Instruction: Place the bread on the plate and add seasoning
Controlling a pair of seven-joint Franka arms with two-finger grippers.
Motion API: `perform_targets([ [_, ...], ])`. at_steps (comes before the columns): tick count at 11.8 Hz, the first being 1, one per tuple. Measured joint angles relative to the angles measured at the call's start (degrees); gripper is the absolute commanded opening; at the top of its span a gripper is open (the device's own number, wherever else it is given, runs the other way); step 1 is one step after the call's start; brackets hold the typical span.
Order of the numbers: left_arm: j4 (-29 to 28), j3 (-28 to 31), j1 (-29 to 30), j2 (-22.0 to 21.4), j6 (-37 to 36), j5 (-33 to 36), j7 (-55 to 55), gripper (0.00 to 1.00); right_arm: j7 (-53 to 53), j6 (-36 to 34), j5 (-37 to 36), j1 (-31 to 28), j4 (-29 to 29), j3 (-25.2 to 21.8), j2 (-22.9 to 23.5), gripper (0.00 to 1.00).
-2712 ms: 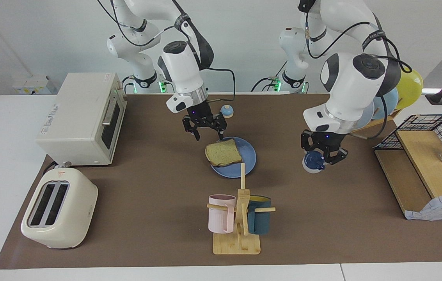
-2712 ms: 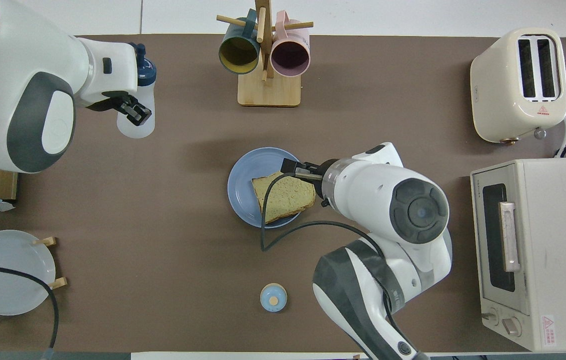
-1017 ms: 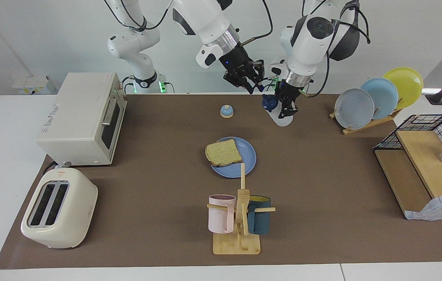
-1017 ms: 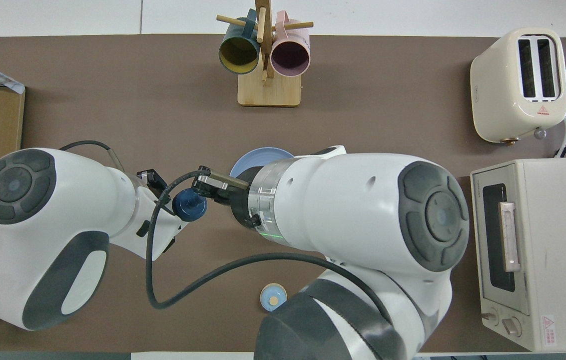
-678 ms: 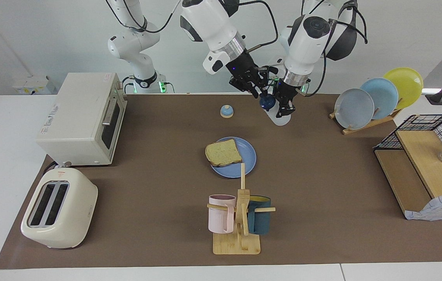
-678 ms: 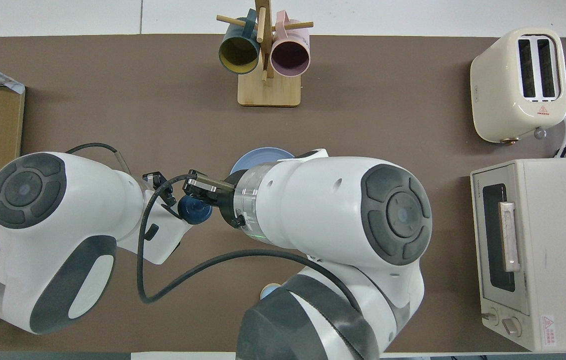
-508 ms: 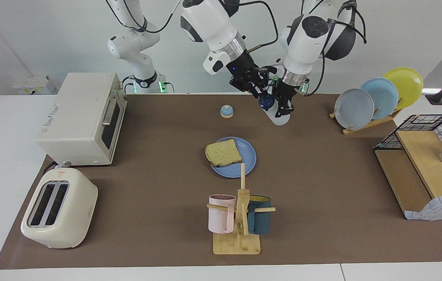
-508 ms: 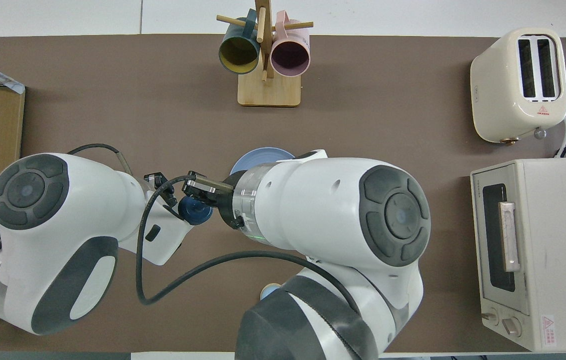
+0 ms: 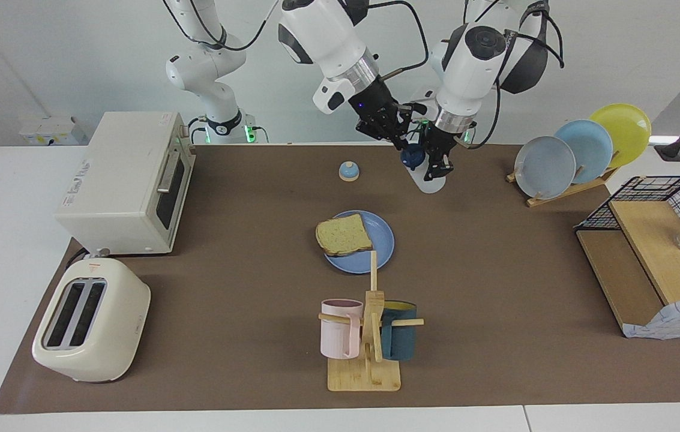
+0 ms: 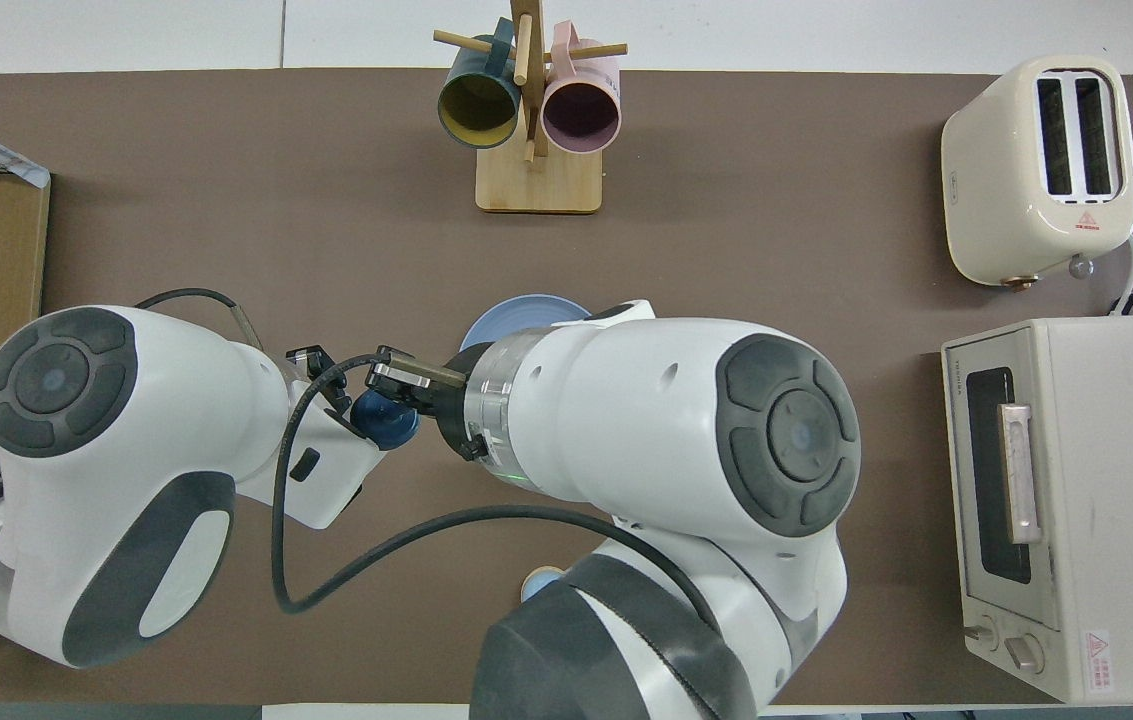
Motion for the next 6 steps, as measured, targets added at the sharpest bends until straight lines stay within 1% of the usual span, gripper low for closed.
perform_targets([
  [6,0.10,-0.12,-0.18,-0.08,0.35,-0.11,-0.54,0.00,1.72,0.11,1.89,-2.47,0.16,-0.62,-0.27,0.00],
])
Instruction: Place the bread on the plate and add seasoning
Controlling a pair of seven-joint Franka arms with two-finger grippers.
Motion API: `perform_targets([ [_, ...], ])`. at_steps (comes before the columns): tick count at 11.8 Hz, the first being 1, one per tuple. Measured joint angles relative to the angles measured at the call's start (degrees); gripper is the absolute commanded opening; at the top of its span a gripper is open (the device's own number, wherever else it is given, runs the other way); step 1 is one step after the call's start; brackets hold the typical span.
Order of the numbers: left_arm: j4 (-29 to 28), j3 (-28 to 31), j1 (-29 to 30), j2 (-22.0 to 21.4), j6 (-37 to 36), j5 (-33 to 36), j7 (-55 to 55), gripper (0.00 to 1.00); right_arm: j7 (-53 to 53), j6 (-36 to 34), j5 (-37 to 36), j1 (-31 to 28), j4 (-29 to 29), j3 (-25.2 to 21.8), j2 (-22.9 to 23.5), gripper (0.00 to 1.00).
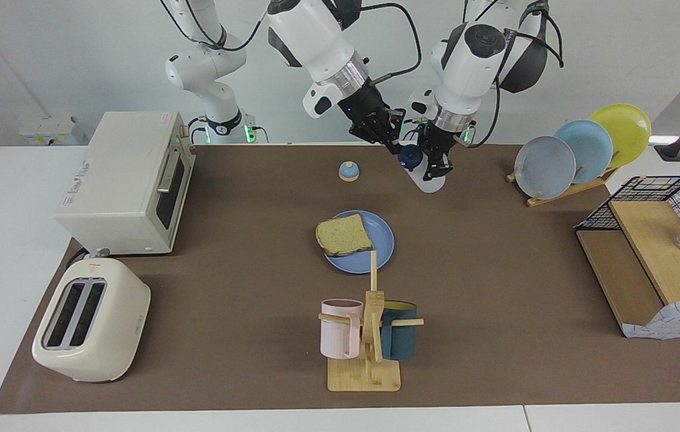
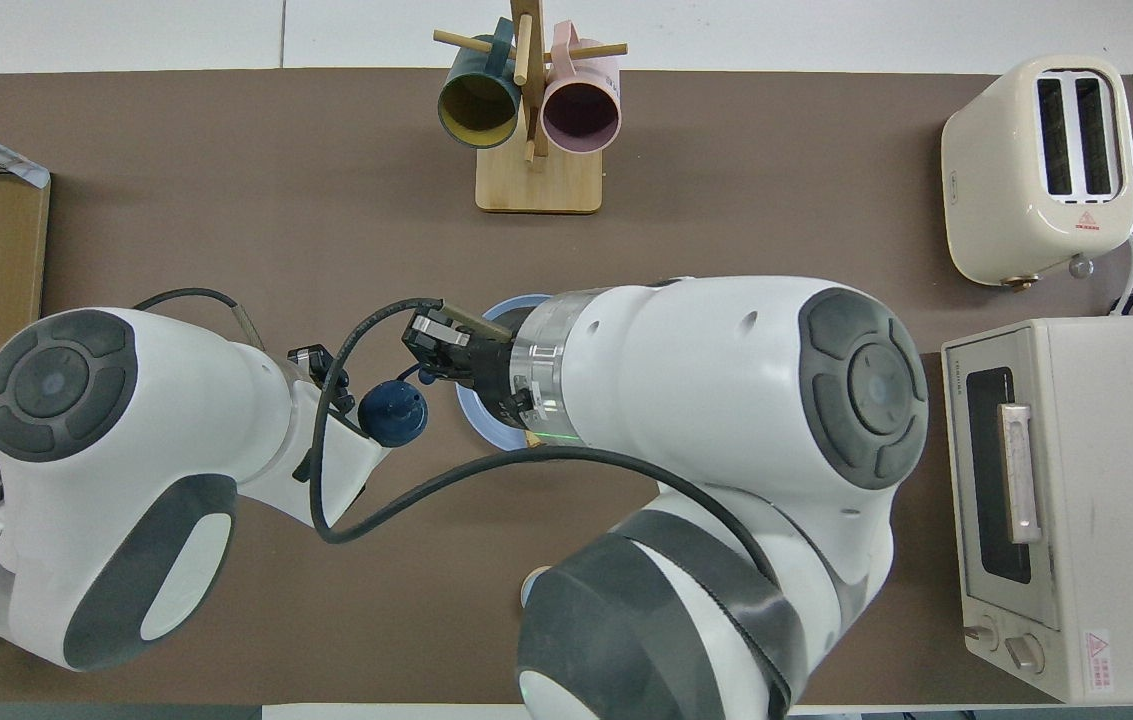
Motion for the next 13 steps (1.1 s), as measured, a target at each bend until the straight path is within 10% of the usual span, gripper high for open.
perform_targets([
  [1,0.00,-0.04,-0.06,-0.04,0.00,0.00,0.00,0.00,0.00,0.00,0.00,-0.07,-0.07,-0.08,0.00,0.00],
  [2,0.00,-0.05,-0.09,-0.07,0.00,0.00,0.00,0.00,0.00,0.00,0.00,-0.10,-0.12,-0.08,0.00,0.99],
  [9,-0.06,-0.02,-0.09,-0.11,0.05,-0.01,-1.51,0.00,-0.26,-1.98,-3.33,-3.99,-1.89,-0.27,-0.90,1.00],
  [13,-0.02,-1.15,-0.59,-0.09,0.28,2.63,-6.53,0.00,-9.91,-19.12,-13.06,-16.95,-1.65,-0.74,-2.94,1.00],
])
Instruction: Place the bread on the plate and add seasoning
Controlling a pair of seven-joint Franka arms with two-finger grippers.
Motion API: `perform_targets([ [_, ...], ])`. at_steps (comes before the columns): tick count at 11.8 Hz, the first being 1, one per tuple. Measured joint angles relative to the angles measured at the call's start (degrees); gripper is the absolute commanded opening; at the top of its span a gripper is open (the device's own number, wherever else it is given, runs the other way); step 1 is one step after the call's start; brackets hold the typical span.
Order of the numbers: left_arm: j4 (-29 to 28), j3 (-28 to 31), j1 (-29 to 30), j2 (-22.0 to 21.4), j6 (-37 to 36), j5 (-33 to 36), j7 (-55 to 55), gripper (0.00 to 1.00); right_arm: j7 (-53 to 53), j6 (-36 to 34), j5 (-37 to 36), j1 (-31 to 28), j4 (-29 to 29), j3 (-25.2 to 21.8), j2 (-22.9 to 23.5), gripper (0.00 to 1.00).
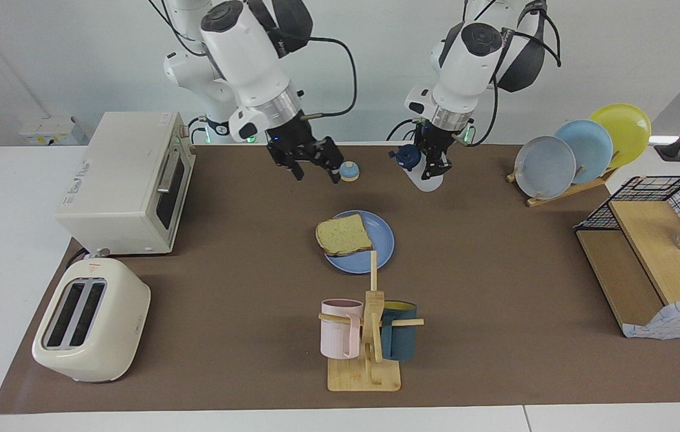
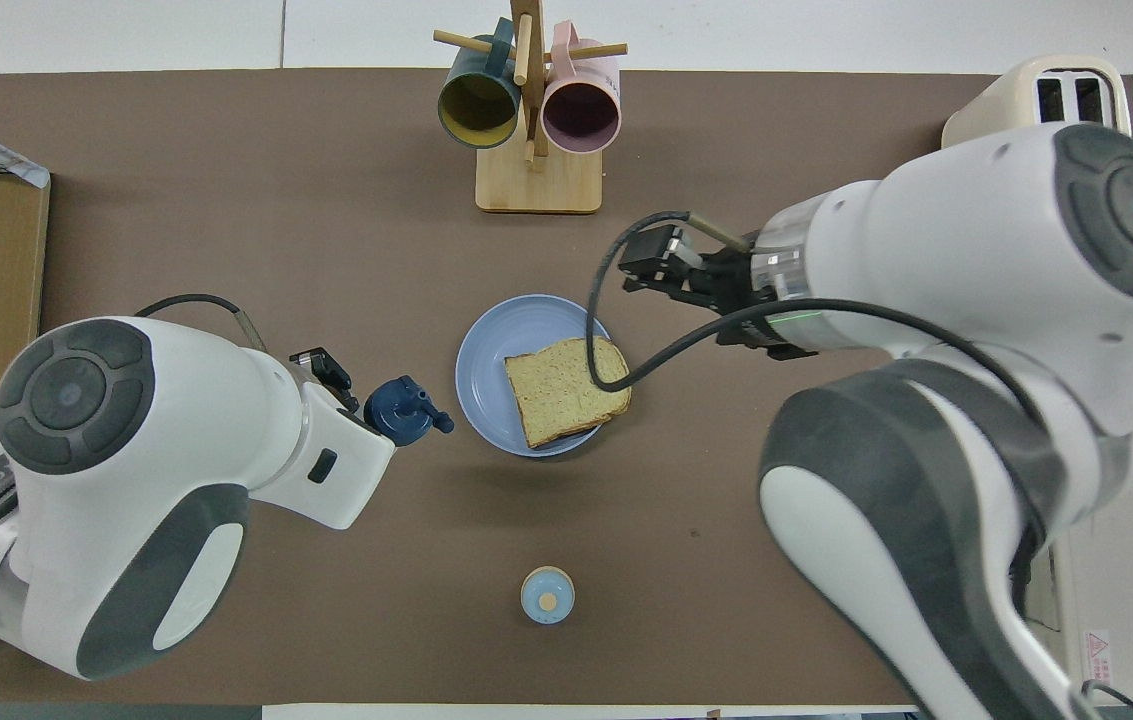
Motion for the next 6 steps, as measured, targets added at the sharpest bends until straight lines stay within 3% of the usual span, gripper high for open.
perform_targets([
  [4,0.53,-5.56,-1.46,2.06,-0.27,10.20,-9.20,0.00,-14.19,-17.13,-7.96,-12.13,3.21,-0.23,-3.31,1.00],
  [6,1.91,-6.70,-2.88,4.77,-1.81,15.75,-12.93,0.00,-21.40,-22.08,-10.82,-16.64,4.07,-0.25,-5.05,1.00],
])
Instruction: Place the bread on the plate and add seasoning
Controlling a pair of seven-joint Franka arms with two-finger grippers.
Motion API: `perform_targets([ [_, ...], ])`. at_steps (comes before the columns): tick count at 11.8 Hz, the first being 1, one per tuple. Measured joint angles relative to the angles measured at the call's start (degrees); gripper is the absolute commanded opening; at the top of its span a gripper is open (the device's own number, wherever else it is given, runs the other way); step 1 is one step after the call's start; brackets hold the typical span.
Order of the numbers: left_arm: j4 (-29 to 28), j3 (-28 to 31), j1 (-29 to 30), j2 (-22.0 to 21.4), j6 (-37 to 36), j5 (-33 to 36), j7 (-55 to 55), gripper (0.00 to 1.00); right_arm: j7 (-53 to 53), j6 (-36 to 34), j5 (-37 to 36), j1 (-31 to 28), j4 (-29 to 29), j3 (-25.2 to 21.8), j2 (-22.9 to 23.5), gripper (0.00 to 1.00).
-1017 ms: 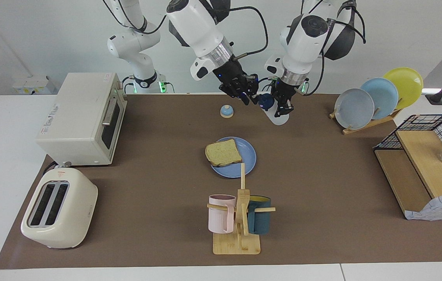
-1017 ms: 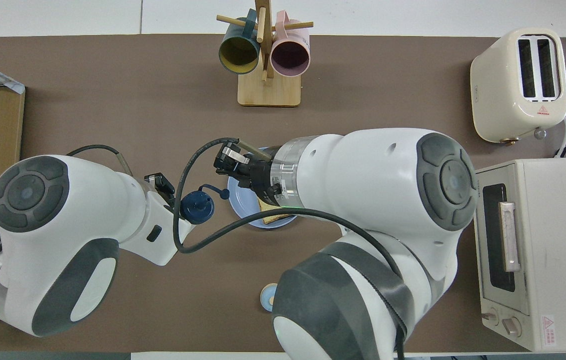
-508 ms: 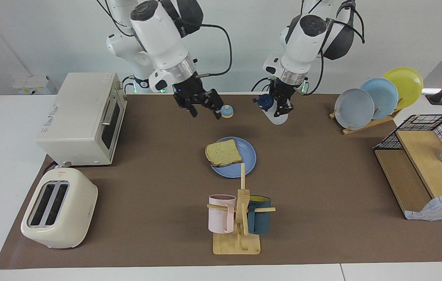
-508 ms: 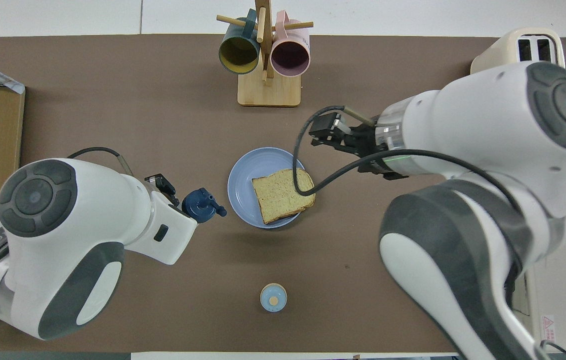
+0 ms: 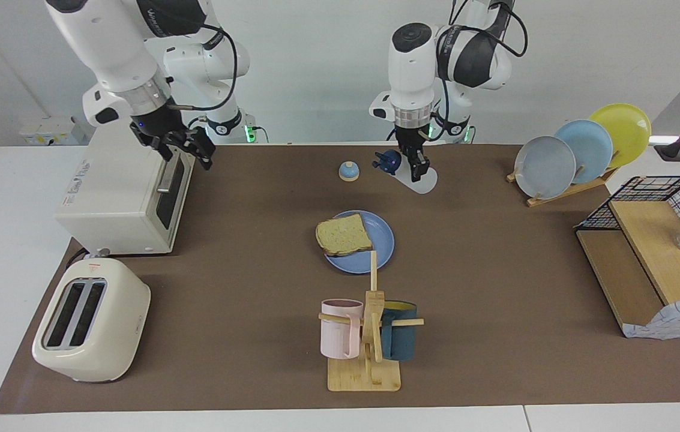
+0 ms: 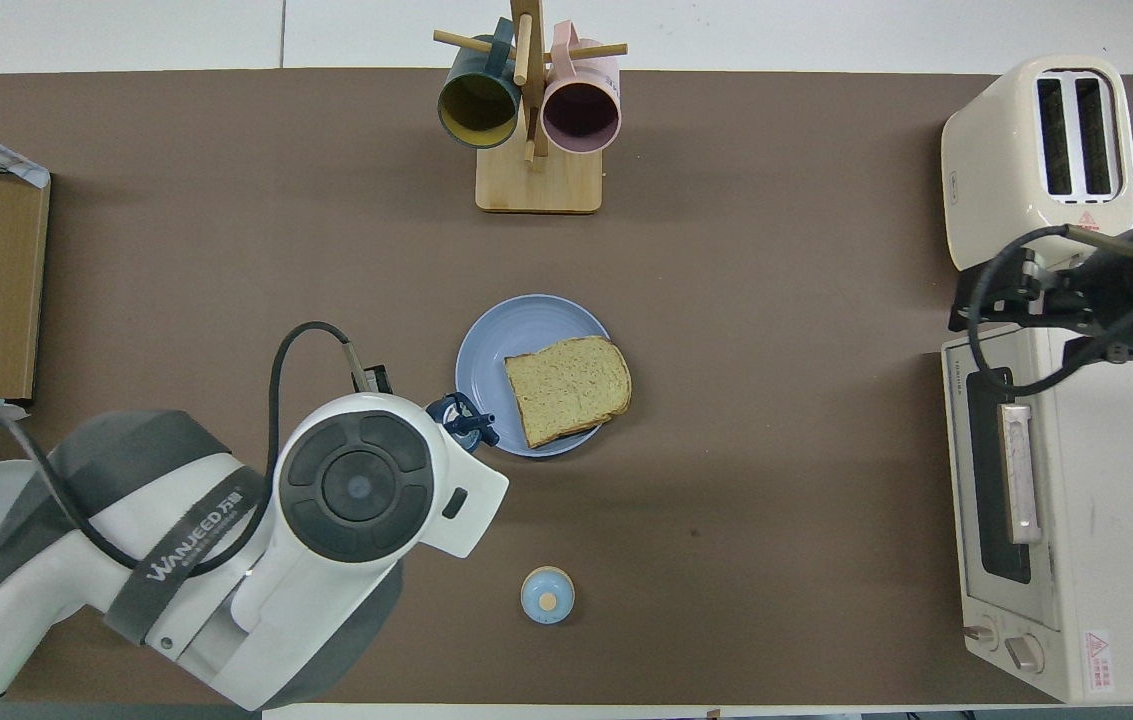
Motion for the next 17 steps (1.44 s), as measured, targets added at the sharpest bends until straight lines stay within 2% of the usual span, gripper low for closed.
perform_targets([
  [3,3.80,-0.17,-3.32,4.95,-4.60,7.30,-4.09,0.00,-6.73,-0.99,-2.08,-2.79,-0.05,-1.34,0.33,1.00],
  [8,12.03,-0.24,-7.72,14.69,-13.12,18.61,-7.23,0.00,-10.81,0.04,-2.48,-5.28,0.81,-2.11,2.36,1.00],
  [13,19.17,-0.26,-11.04,27.98,-17.29,33.62,-10.64,0.00,-11.28,0.41,-2.66,-5.97,1.14,-2.21,1.53,1.00],
  [17,20.56,-0.23,-12.12,29.18,-19.38,40.70,-10.74,0.00,-14.04,-0.09,-2.66,-7.24,1.09,-2.27,1.50,1.00],
])
